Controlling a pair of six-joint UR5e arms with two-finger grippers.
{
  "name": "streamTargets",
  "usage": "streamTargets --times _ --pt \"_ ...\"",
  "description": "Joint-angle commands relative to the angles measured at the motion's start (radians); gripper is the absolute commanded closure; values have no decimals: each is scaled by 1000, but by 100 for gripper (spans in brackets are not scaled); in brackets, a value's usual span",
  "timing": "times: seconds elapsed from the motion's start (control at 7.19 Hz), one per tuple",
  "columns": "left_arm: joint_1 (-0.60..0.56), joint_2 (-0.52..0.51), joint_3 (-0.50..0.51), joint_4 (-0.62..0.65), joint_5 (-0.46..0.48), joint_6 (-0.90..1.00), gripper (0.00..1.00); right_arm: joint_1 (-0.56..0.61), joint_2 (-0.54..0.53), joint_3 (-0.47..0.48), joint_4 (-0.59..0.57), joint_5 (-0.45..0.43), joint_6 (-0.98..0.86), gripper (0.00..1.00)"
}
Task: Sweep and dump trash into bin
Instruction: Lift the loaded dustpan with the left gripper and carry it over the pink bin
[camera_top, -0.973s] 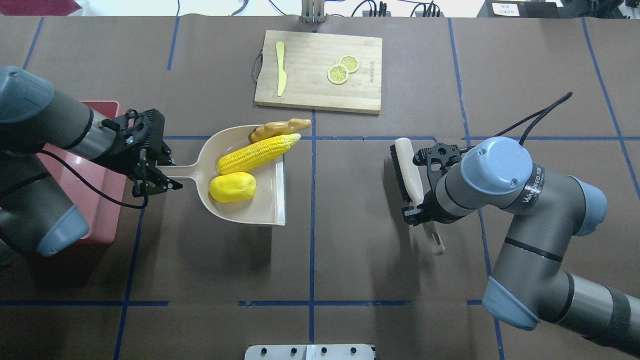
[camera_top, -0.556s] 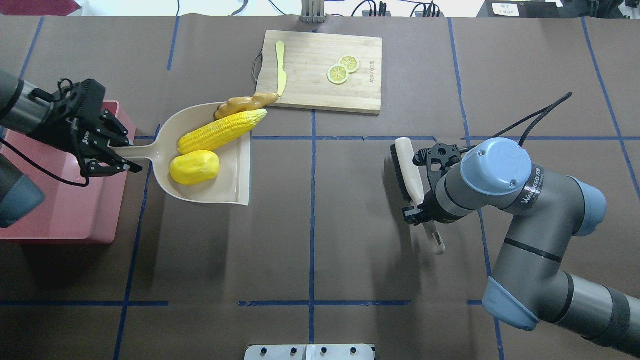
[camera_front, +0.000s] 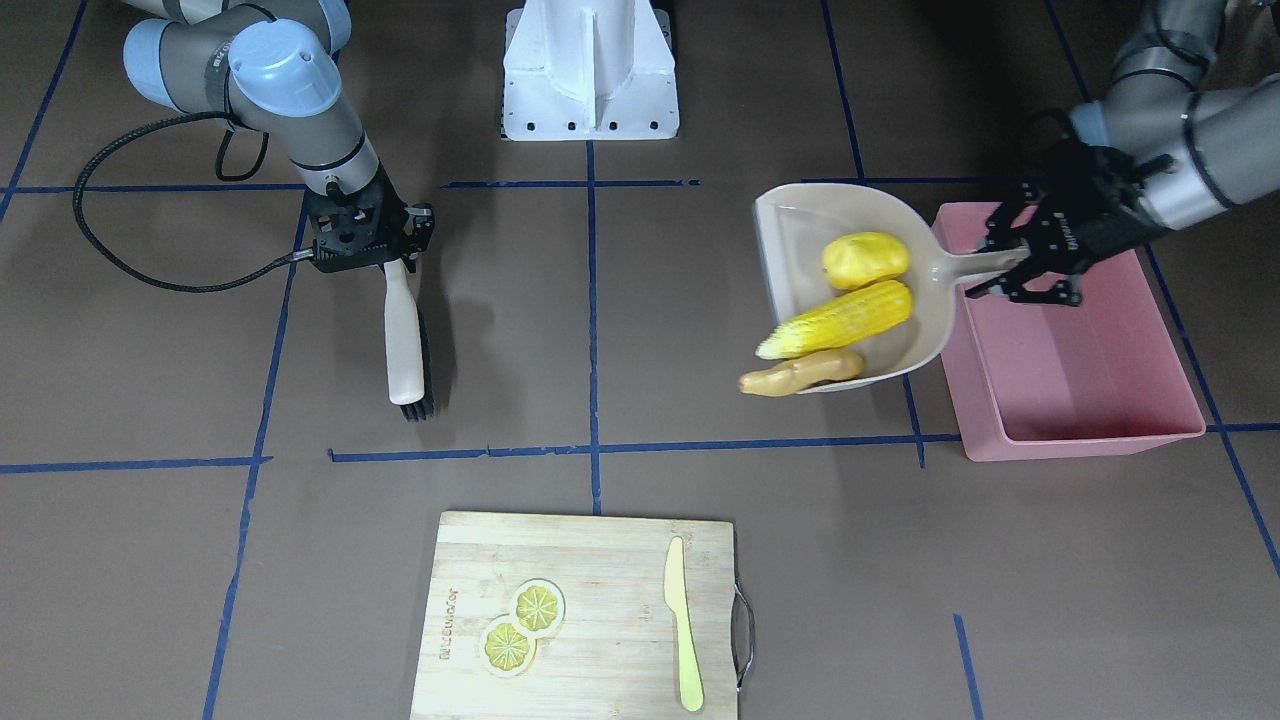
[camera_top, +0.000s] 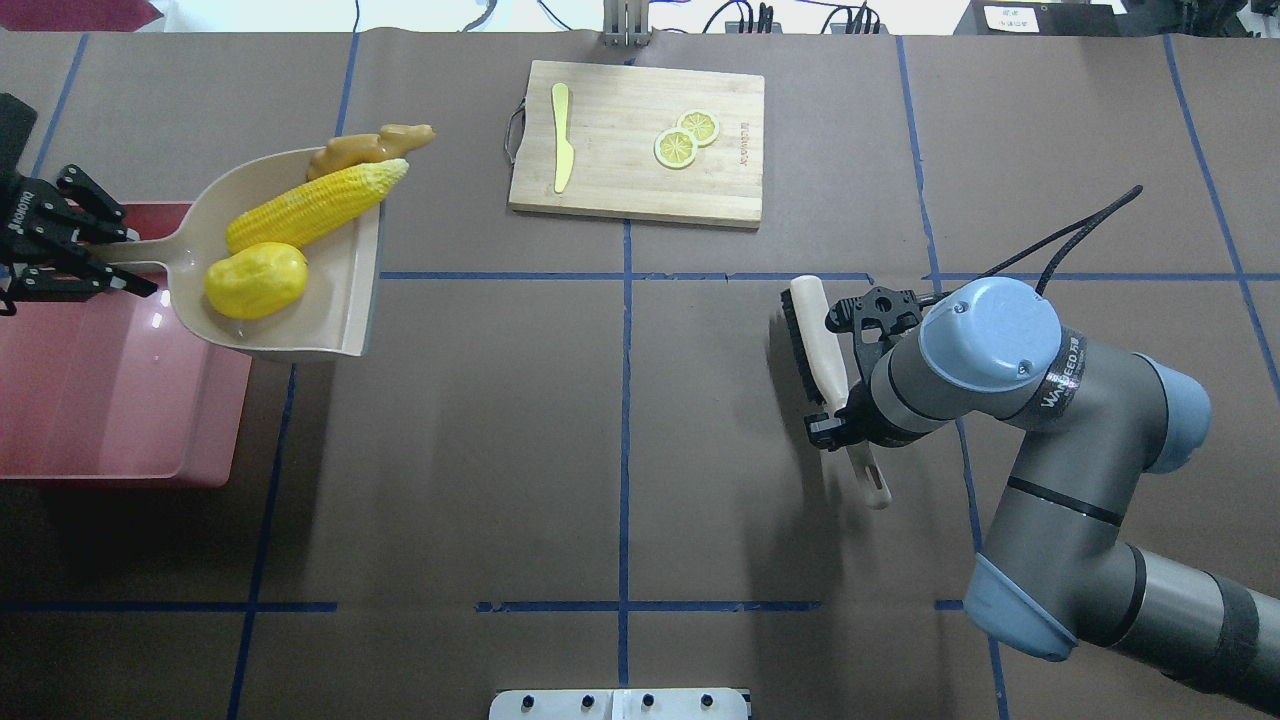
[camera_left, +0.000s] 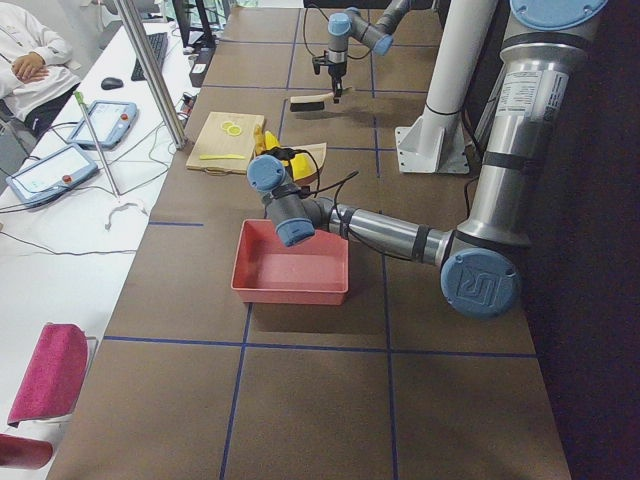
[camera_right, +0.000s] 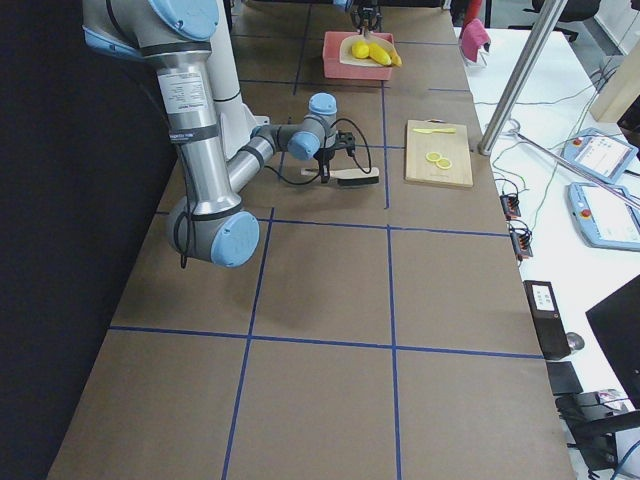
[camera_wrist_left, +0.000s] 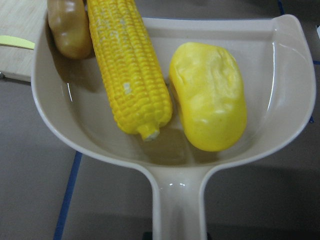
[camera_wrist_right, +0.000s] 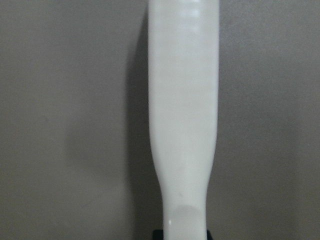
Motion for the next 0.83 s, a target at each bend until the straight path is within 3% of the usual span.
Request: streamTargets --times 0.0,0.69 --pt "-125 1 98 0 -73 116 100 31 -15 6 1 16 -42 100" --pt "-264 50 134 -2 -26 259 100 62 -43 46 -6 13 -61 100"
